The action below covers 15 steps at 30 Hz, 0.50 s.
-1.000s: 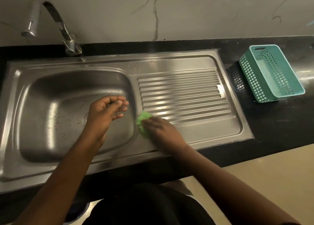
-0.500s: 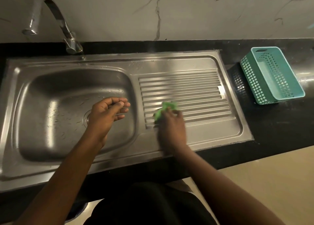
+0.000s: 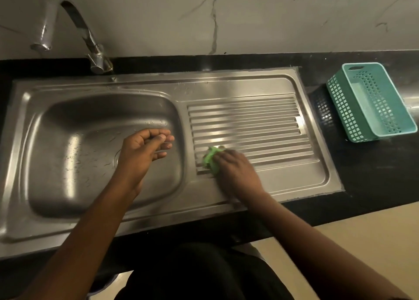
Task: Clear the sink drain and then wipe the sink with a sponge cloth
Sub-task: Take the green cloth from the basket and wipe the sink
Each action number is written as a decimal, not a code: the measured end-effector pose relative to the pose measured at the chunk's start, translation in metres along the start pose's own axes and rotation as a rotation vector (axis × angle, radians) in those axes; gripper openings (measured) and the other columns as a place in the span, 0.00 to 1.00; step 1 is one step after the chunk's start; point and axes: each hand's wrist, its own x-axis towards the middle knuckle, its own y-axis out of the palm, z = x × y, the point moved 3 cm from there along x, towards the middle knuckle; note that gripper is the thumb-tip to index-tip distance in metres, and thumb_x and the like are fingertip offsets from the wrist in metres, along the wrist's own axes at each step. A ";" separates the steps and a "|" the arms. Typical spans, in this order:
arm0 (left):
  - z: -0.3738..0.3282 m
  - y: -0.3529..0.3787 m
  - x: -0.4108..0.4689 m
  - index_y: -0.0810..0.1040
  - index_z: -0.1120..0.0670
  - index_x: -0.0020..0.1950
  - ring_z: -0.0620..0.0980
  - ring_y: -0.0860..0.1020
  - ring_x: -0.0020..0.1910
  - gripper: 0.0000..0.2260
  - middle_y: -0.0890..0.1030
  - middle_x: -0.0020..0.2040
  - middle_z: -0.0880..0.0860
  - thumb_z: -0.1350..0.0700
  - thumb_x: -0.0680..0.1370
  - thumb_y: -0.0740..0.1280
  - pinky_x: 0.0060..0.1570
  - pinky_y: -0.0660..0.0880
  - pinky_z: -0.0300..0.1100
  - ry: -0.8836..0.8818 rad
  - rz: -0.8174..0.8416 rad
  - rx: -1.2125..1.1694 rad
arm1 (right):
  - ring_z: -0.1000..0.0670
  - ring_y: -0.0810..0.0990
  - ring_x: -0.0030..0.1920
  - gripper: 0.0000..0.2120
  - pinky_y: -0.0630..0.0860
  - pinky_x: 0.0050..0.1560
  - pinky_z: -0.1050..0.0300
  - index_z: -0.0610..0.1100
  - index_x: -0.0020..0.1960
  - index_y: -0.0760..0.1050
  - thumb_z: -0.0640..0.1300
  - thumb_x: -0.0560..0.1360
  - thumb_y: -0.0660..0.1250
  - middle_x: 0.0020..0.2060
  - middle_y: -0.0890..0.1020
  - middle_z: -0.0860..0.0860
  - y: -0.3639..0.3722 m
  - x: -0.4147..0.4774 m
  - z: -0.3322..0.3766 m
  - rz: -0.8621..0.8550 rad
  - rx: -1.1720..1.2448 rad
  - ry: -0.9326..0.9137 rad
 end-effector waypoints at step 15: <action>-0.004 0.017 0.001 0.85 0.56 0.58 0.62 0.85 0.59 0.08 0.89 0.53 0.55 0.61 0.85 0.66 0.54 0.81 0.47 -0.001 0.031 -0.002 | 0.45 0.75 0.55 0.12 0.72 0.54 0.52 0.46 0.55 0.81 0.40 0.71 0.69 0.56 0.82 0.49 0.002 0.013 0.028 -0.023 0.122 0.406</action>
